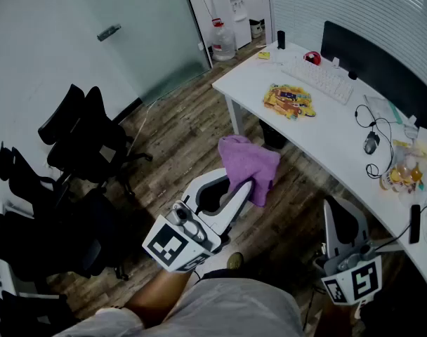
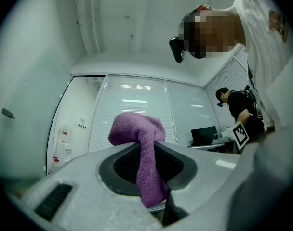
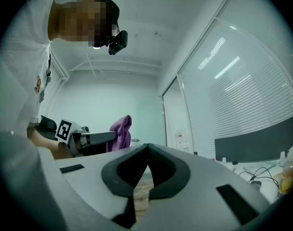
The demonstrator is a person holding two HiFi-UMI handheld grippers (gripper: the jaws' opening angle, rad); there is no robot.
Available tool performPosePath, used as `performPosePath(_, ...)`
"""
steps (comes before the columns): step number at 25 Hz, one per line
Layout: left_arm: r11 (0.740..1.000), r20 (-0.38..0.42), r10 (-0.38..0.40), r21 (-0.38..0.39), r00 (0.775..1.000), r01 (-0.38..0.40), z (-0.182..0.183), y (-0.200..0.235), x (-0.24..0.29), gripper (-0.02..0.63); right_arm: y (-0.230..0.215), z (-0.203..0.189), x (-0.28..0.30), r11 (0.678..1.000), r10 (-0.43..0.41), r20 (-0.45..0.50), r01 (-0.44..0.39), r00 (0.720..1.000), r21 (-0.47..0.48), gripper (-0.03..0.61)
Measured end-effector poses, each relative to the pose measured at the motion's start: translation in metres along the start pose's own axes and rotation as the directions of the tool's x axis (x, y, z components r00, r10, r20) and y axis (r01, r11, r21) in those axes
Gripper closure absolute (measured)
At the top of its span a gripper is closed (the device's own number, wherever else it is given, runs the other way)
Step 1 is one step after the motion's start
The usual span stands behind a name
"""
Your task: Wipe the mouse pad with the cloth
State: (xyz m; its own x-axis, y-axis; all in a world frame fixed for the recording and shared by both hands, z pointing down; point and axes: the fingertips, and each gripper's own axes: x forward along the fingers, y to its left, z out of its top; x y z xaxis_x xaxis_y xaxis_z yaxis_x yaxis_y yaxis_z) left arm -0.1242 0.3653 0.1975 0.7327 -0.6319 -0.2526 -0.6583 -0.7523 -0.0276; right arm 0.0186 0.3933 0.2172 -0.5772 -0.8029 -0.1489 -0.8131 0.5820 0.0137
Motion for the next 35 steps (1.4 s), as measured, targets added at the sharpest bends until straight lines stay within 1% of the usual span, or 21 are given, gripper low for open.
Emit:
performPosePath(9,1.0,0.0,0.007,0.0,1.0,-0.007,-0.001,-0.006,0.004,0.532,-0.006,0.001,-0.006,1.0,0.001,0.006,-0.001,1.0,0.003,0.568)
performPosePath(15,1.0,0.0,0.026,0.0,1.0,-0.026,-0.006,-0.012,0.01,0.532,-0.02,0.001,-0.012,0.999,-0.002,0.02,0.001,1.0,0.038,0.568)
performPosePath(24,0.998,-0.012,0.058,0.014,0.998,-0.058,-0.017,-0.032,0.026,0.532,-0.041,0.002,-0.025,0.998,0.057,0.026,-0.057,0.998,0.016,0.568)
performPosePath(27,0.997,-0.003,0.069,0.023,0.998,-0.069,-0.017,-0.036,0.031,0.532,-0.047,0.001,-0.027,0.998,0.068,0.023,-0.069,0.997,0.015,0.568)
performPosePath(35,0.996,-0.003,0.081,0.033,0.997,-0.081,-0.022,-0.029,0.044,0.532,-0.062,-0.007,-0.022,0.997,0.077,0.012,-0.077,0.997,0.018,0.568)
